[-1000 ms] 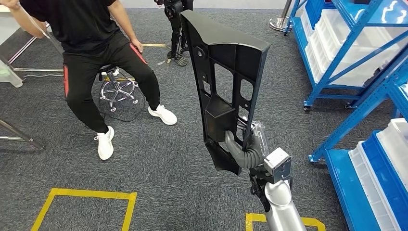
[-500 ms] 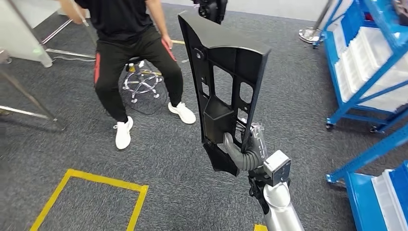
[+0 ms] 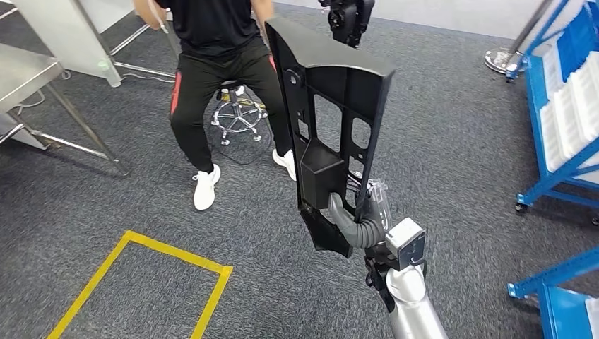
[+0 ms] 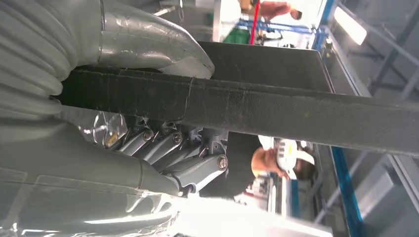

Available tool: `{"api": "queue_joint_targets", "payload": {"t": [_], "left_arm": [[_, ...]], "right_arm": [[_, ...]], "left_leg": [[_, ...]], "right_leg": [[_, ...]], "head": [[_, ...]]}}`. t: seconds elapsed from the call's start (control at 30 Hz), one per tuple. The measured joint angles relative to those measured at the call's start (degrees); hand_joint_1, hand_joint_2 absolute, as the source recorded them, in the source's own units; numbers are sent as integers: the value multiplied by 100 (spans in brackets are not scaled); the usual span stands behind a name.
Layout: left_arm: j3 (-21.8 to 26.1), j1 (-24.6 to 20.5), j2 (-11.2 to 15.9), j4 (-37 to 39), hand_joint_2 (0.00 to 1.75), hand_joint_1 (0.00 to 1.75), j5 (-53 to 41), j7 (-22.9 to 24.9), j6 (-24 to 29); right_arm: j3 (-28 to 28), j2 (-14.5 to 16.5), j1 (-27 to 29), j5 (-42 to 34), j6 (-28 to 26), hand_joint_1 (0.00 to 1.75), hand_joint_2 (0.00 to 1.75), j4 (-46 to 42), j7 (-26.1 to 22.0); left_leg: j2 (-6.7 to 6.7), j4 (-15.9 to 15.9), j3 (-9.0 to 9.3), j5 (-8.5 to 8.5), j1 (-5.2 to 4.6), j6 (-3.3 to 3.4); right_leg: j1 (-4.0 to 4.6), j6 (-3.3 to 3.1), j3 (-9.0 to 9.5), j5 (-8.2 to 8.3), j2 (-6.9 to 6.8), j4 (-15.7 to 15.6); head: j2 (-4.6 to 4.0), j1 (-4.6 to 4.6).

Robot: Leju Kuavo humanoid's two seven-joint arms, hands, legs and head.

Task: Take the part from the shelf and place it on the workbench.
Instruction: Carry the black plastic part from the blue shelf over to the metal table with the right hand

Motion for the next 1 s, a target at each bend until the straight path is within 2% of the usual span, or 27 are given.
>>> {"api": "queue_joint_targets", "payload": {"t": [0.03, 0.07, 0.1, 0.13, 0.2, 0.23, 0.27, 0.33, 0.37, 0.4, 0.43, 0.47, 0.5, 0.53, 0.57, 0.6, 0.63, 0.7, 0.73, 0.77, 0.83, 0.87, 0.93, 1.0], "left_arm": [[0, 3, -2, 0, 175, 0, -6, 4, -1], [1, 10, -4, 0, 175, 0, -10, 10, 0], [1, 17, -3, 0, 175, 0, -14, 15, 1], [2, 20, -1, 0, 175, 0, -19, 17, 1], [1, 11, 3, 0, 175, 0, -33, 16, -4], [1, 4, 2, -1, 175, 0, -39, 13, -8], [0, -1, -2, -1, 175, 0, -52, 11, -12], [-1, 0, -6, -2, 175, 0, -78, 8, -16], [-1, 4, -14, -2, 175, 0, -87, 7, -17], [-1, 4, -20, -2, 175, 0, -89, 7, -24], [1, -1, -25, -2, 175, 0, -89, 4, -38], [2, -8, -29, -2, 175, 0, -89, -2, -66], [2, -16, -27, -2, 175, 0, -90, -10, -101], [1, -21, -27, -2, 175, 0, -93, -20, -137], [1, -20, -30, -2, 175, 0, -96, -28, -169], [0, -14, -33, -2, 175, 0, -98, -33, -189], [0, -8, -36, -2, 175, 0, -98, -37, -201], [1, -3, -36, -2, 175, 0, -96, -43, -216], [1, -2, -34, -3, 175, 0, -91, -49, -229], [2, 3, -30, -3, 175, 0, -85, -54, -250], [3, 26, -19, -3, 175, 0, -67, -67, -323], [3, 40, -7, -2, 175, 0, -57, -75, -379], [4, 45, 13, -2, 175, 0, -39, -97, -535], [4, 31, 20, -2, 175, 0, -33, -109, -681]], "right_arm": [[-1, -1, 13, 1, -1, 175, 175, 1, 1], [0, -2, 27, 0, -2, 175, 175, 1, 2], [1, -2, 38, 0, -2, 175, 175, 1, 2], [1, -3, 43, 0, -2, 175, 175, 1, 2], [1, -3, 46, 0, -3, 175, 175, 1, 2], [1, -5, 44, -1, -4, 175, 175, 1, 2], [1, -7, 42, -1, -5, 175, 175, 1, 1], [3, -7, 41, -1, -6, 175, 175, 1, 0], [4, -8, 41, -1, -7, 175, 175, -1, -1], [5, -8, 41, -3, -7, 175, 175, -2, -3], [5, -11, 41, -6, -8, 175, 175, -3, -8], [4, -18, 47, -8, -13, 175, 175, -4, -13], [3, -26, 57, -11, -17, 175, 175, -4, -17], [3, -37, 70, -13, -23, 175, 175, -3, -19], [2, -47, 82, -14, -31, 175, 175, -3, -18], [2, -55, 89, -15, -37, 175, 175, -3, -19], [2, -60, 90, -15, -43, 175, 175, -3, -19], [2, -64, 88, -16, -55, 175, 175, -3, -25], [2, -65, 89, -16, -59, 175, 175, -4, -29], [1, -66, 90, -16, -62, 175, 175, -5, -33], [0, -64, 87, -18, -64, 175, 175, -9, -37], [0, -62, 81, -19, -65, 175, 175, -13, -38], [-2, -51, 71, -22, -65, 175, 175, -26, -38], [-6, -45, 67, -22, -65, 175, 175, -34, -37]], "left_leg": [[24, 300, -164, -96, 16, -17], [40, 434, -250, -95, 28, -31], [59, 341, -219, 14, 40, -39], [100, 44, -76, 197, 48, -38], [298, -716, 319, 507, 41, -12], [367, -954, 444, 573, 23, 12], [401, -1063, 498, 577, -2, 42], [297, -1082, 500, 568, -46, 117], [243, -1114, 525, 580, -49, 160], [193, -1148, 555, 599, -40, 206], [142, -1180, 586, 619, -25, 247], [89, -1195, 601, 628, -13, 277], [28, -1196, 603, 629, -8, 296], [-43, -1194, 601, 628, -8, 305], [-117, -1192, 603, 626, -9, 306], [-193, -1189, 608, 625, -7, 304], [-267, -1186, 616, 621, -5, 298], [-406, -1164, 626, 602, -12, 264], [-465, -1151, 623, 589, -20, 234], [-514, -1143, 615, 579, -28, 200], [-592, -1151, 596, 579, -16, 131], [-573, -1138, 587, 568, -3, 101], [-346, -881, 467, 399, 6, 45], [-61, -208, 134, 49, 16, -2]], "right_leg": [[9, -10, 3, -9, -63, 0], [14, -17, 6, -17, -123, 1], [15, -17, 13, -26, -179, 1], [14, -11, 25, -37, -229, 1], [38, 29, 57, -70, -319, 2], [56, 56, 70, -86, -353, 2], [74, 86, 79, -101, -389, 0], [92, 155, 111, -122, -468, -21], [85, 189, 115, -145, -443, 1], [80, 207, 87, -204, -359, 97], [73, 205, -7, -315, -240, 316], [54, 185, -177, -463, -105, 653], [52, 164, -387, -624, -26, 1056], [49, 165, -593, -742, 11, 1423], [47, 189, -727, -776, 26, 1628], [47, 233, -748, -711, 37, 1605], [40, 286, -655, -562, 57, 1355], [10, 359, -301, -200, 199, 529], [-2, 345, -161, -78, 263, 224], [-3, 307, -80, -13, 309, 50], [7, 203, -38, 22, 262, 0], [-1, 167, -27, 33, 224, -10], [-26, 79, 1, 41, 130, -35], [-12, 6, 16, 21, 18, -41]], "head": [[0, 1], [0, -1], [0, -1], [0, -1], [0, 2], [0, 8], [0, 14], [0, 22], [0, 26], [0, 27], [0, 36], [0, 44], [0, 48], [0, 55], [0, 55], [0, 56], [0, 57], [0, 58], [0, 57], [0, 55], [0, 50], [0, 49], [0, 28], [0, 4]]}}
